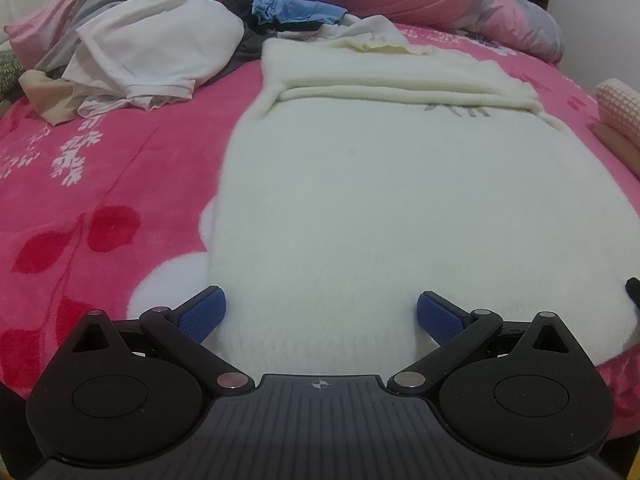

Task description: Fold clothes

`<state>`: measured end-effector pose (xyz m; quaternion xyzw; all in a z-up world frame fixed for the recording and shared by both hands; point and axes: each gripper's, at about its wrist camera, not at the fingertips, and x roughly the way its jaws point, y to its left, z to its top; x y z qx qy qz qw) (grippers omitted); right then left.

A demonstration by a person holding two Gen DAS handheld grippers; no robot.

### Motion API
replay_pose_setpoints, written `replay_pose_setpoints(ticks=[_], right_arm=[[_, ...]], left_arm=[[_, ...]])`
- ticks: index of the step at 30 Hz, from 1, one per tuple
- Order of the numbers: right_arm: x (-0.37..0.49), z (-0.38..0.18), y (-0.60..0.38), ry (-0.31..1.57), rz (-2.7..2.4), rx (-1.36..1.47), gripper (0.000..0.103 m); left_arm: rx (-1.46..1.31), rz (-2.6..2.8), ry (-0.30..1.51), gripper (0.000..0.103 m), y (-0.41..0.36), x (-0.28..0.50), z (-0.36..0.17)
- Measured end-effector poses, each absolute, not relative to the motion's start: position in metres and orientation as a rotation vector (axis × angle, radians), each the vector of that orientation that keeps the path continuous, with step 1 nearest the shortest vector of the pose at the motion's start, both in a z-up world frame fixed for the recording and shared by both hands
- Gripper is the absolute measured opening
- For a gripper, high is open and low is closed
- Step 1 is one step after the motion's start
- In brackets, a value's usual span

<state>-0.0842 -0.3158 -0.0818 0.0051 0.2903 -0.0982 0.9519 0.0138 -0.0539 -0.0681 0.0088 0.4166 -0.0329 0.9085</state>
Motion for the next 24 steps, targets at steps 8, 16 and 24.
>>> replay_pose_setpoints(ticks=[8,16,24], right_arm=[[-0.086,-0.083,-0.317,0.58,-0.196,-0.001,0.049],[-0.096,-0.081,-0.312,0.566,-0.184,-0.037,0.051],[-0.131,-0.071,-0.294,0.518,-0.069,-0.068,0.055]], left_arm=[[0.032,-0.059,0.856,0.103,-0.056,0.012,-0.07],[-0.011,-0.118,0.843,0.103,-0.041,0.003,-0.071],[-0.154,-0.266,0.806,0.103,0.002,-0.025,-0.073]])
